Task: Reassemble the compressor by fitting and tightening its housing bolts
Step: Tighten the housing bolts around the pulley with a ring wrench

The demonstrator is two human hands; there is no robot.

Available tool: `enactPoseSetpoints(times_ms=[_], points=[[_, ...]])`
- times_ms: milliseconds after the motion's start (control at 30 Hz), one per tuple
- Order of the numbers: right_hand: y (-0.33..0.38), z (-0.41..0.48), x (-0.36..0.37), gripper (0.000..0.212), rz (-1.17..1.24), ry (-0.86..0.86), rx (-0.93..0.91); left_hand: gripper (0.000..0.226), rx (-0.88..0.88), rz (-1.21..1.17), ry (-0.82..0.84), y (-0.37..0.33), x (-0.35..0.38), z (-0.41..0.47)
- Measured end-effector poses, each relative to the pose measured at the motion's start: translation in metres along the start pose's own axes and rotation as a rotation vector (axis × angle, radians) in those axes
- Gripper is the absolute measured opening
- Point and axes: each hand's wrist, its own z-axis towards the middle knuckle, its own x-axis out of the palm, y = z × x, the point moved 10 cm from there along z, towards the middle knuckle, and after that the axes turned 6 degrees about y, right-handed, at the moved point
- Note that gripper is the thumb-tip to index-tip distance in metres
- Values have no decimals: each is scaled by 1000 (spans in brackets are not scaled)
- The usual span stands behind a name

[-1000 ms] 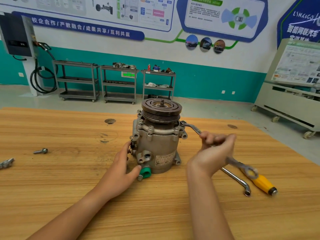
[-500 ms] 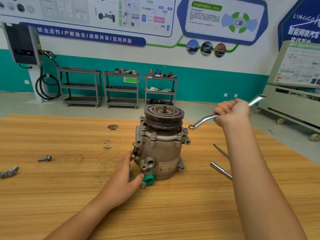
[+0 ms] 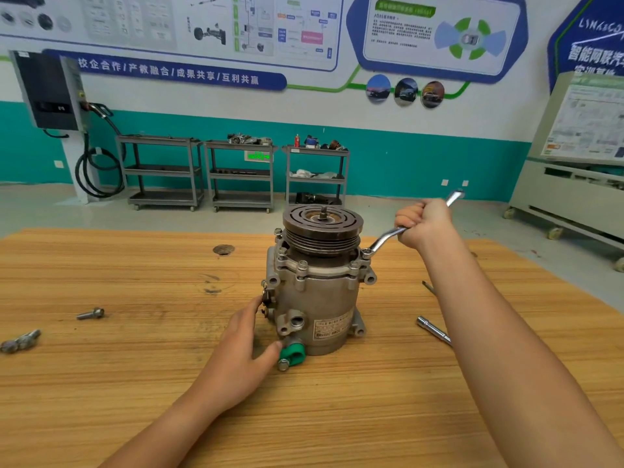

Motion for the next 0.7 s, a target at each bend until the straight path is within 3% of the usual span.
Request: enactPoseSetpoints(times_ms=[100, 233, 467, 567, 700], points=[[-1, -11, -25, 38, 136, -88, -84, 78, -8, 13, -14, 0, -1, 0], [14, -52, -43, 30, 222, -179, -376, 81, -9, 5, -49, -1, -5, 0], [-14, -148, -31, 39, 104, -194, -856, 82, 41, -4, -59, -9, -1, -2], [-22, -161, -20, 41, 137, -180, -840, 82, 43, -21, -61, -9, 0, -2], [34, -145, -14, 37, 330, -48, -731, 84, 43, -7, -55, -8, 2, -2]])
